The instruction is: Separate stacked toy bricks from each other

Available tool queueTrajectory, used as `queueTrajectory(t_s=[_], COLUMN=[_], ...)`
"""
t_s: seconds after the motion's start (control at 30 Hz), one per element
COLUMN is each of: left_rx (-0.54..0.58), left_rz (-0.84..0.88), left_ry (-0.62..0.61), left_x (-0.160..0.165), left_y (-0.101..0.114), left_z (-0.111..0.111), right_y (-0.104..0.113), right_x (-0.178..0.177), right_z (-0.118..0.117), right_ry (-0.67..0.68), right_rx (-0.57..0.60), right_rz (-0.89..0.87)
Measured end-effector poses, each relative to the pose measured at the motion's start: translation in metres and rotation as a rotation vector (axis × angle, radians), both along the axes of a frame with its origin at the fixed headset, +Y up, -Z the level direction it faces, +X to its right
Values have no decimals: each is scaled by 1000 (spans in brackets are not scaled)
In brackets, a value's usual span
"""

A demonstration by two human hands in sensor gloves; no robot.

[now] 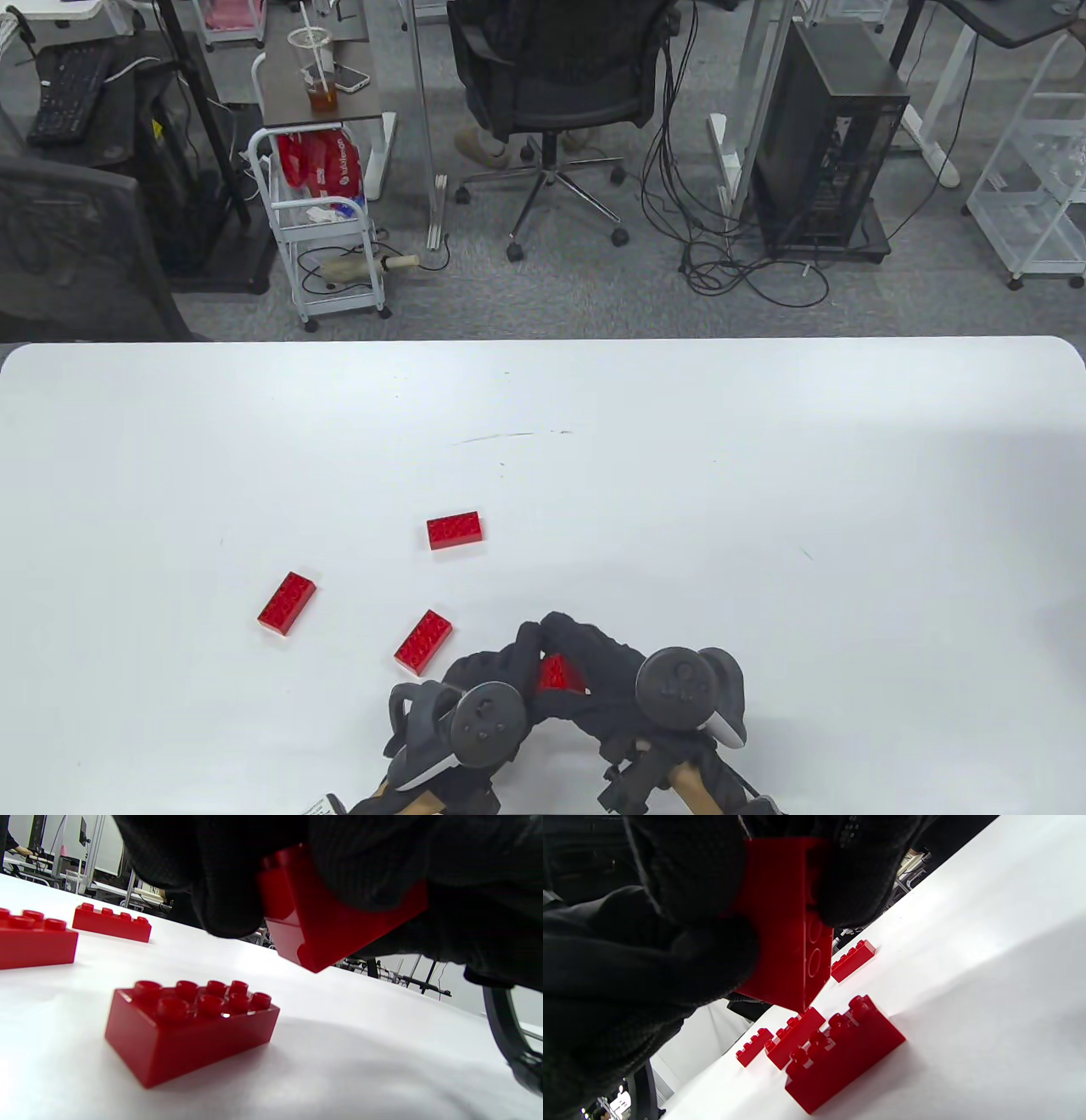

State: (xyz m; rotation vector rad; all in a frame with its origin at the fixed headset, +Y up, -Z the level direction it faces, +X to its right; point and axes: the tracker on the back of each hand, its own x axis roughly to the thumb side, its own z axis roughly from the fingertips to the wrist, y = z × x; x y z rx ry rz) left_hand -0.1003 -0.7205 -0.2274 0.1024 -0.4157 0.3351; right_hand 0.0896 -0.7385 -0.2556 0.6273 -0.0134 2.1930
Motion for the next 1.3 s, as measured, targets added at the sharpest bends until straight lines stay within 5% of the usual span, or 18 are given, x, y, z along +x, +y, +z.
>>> queueTrajectory(t_s=[0.43, 0.9, 1.3], left_rx=[304, 139, -17], left_rz=[-57, -10, -81], left_ry=[48, 92, 274], left_x=[4, -12, -47], left_y=[16, 20, 28], left_z=[17, -1, -56], right_y=[4, 2, 4], right_x=[8, 11, 14], right_z=[2, -4, -5], right_ry=[-156, -147, -164], right_rx=[-17, 13, 47], right_rz=[-115, -44, -44])
